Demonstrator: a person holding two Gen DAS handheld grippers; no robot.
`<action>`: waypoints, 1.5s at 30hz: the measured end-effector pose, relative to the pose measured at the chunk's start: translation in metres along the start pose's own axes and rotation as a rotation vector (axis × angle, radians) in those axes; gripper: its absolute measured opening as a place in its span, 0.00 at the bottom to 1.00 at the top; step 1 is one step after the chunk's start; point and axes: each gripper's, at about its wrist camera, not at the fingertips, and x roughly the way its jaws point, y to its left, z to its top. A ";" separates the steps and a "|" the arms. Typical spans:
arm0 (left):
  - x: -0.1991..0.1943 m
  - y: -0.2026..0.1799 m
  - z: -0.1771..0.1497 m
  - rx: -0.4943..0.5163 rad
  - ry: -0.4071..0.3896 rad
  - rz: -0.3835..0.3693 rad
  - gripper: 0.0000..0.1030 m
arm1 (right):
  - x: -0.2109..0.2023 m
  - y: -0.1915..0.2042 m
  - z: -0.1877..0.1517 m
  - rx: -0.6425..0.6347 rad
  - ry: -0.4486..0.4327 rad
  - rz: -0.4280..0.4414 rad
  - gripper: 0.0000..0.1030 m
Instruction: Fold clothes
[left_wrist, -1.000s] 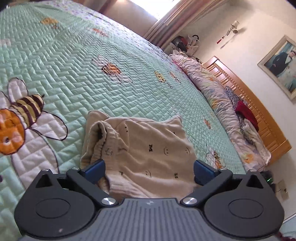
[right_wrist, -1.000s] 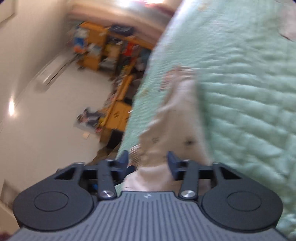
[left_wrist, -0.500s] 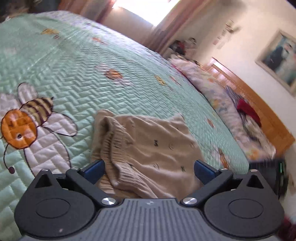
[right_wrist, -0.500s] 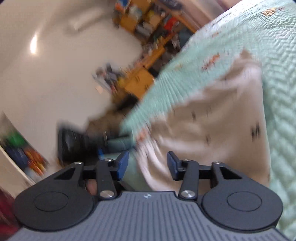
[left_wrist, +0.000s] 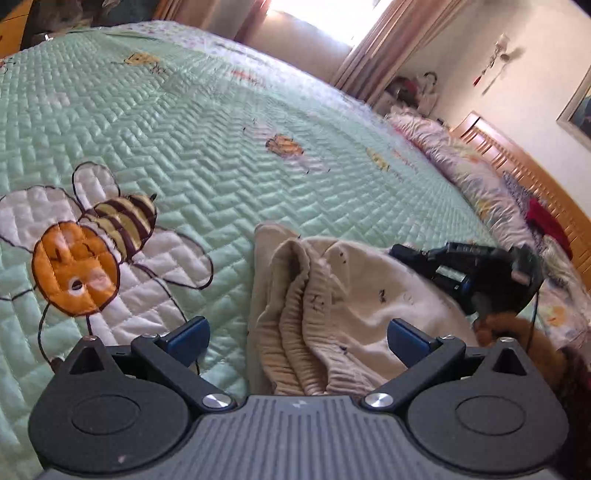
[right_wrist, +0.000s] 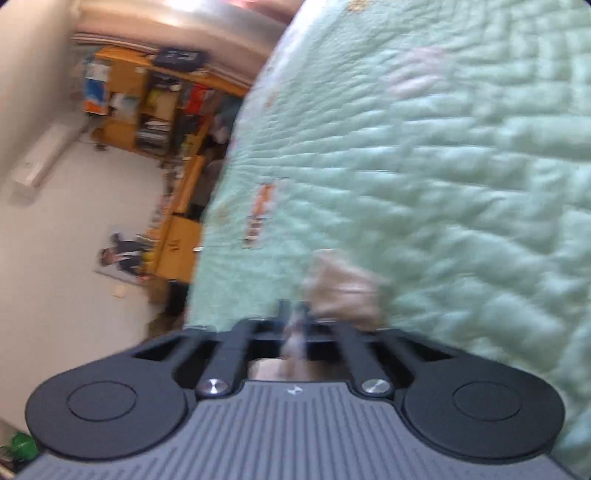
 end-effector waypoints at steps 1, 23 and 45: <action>-0.004 0.000 0.001 -0.005 -0.007 0.005 0.99 | -0.003 0.000 -0.002 -0.001 -0.012 0.030 0.03; 0.034 -0.002 0.032 0.022 -0.028 -0.205 0.91 | 0.016 0.011 0.040 -0.052 -0.069 -0.028 0.09; -0.033 -0.048 -0.003 0.195 -0.006 -0.221 0.99 | -0.051 0.055 -0.064 -0.247 -0.016 0.105 0.48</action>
